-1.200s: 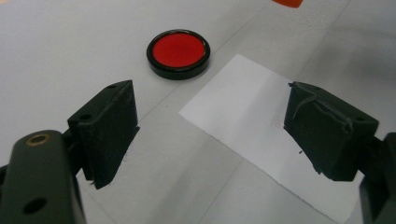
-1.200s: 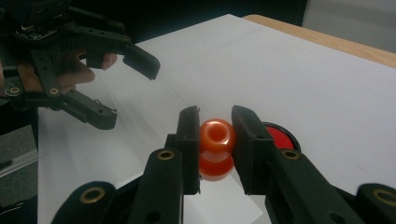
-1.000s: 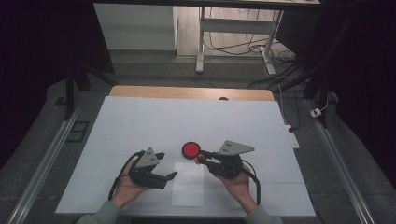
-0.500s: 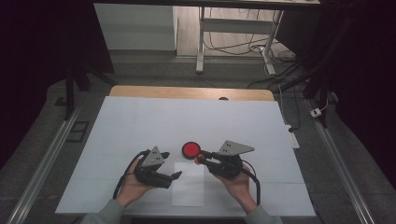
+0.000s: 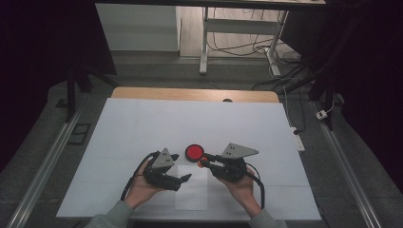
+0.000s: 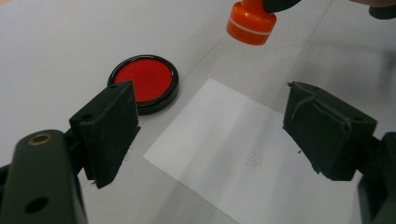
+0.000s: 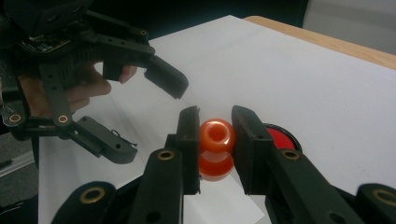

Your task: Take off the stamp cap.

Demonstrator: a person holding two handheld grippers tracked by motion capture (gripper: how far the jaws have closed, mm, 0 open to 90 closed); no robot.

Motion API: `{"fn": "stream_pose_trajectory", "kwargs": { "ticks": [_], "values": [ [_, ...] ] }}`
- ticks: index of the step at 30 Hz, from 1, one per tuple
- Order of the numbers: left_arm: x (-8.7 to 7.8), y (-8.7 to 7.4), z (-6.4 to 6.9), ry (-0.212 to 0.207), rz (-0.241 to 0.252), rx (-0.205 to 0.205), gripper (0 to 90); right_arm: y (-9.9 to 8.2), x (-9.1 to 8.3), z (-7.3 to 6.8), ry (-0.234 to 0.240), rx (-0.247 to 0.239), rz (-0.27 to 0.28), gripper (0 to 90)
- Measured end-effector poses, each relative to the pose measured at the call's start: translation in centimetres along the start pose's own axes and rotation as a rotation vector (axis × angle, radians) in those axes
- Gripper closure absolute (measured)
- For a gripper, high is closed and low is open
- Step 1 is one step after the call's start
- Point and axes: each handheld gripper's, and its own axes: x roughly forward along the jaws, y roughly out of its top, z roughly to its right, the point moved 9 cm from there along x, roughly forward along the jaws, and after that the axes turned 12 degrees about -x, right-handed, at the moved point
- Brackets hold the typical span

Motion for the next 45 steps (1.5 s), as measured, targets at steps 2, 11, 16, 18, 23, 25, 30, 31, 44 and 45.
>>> {"fn": "stream_pose_trajectory", "kwargs": {
  "ticks": [2, 11, 16, 18, 23, 25, 30, 31, 44, 45],
  "values": [
    [0.2, 0.1, 0.2, -0.005, 0.000, 0.002, 18.2, 0.0, 0.0, 0.0, -0.001, -0.001, 0.001, 73.5],
    [0.8, 0.5, 0.6, -0.015, -0.004, 0.009, 18.3, 0.0, 0.0, 0.0, -0.002, -0.002, -0.001, 73.4],
    [1.0, 0.7, 0.7, -0.016, -0.003, 0.013, 18.3, 0.1, 0.0, 0.0, -0.002, -0.002, 0.001, 73.4],
    [1.0, 0.7, 0.8, -0.014, -0.004, 0.018, 18.3, 0.1, -0.1, 0.0, -0.004, -0.004, 0.001, 73.4],
    [1.1, 1.0, 0.9, -0.013, 0.001, 0.019, 18.5, 0.2, -0.1, 0.0, -0.004, -0.004, 0.005, 73.4],
    [1.3, 1.1, 0.9, -0.013, -0.002, 0.024, 18.8, 0.2, -0.1, -0.1, -0.004, -0.009, 0.002, 73.4],
    [1.7, 1.1, 1.1, -0.010, -0.007, 0.030, 19.7, 0.2, -0.2, 0.0, -0.006, -0.006, 0.004, 73.4],
    [1.7, 1.2, 1.1, -0.009, -0.004, 0.031, 19.8, 0.2, -0.2, 0.0, -0.006, -0.004, 0.005, 73.4],
    [2.7, 1.5, 1.7, -0.008, -0.011, 0.046, 23.5, 0.2, -0.1, -0.1, -0.003, -0.008, 0.002, 73.4],
    [2.7, 1.5, 1.7, -0.008, -0.012, 0.047, 23.9, 0.2, -0.1, -0.1, -0.003, -0.008, 0.002, 73.4]
  ]
}}
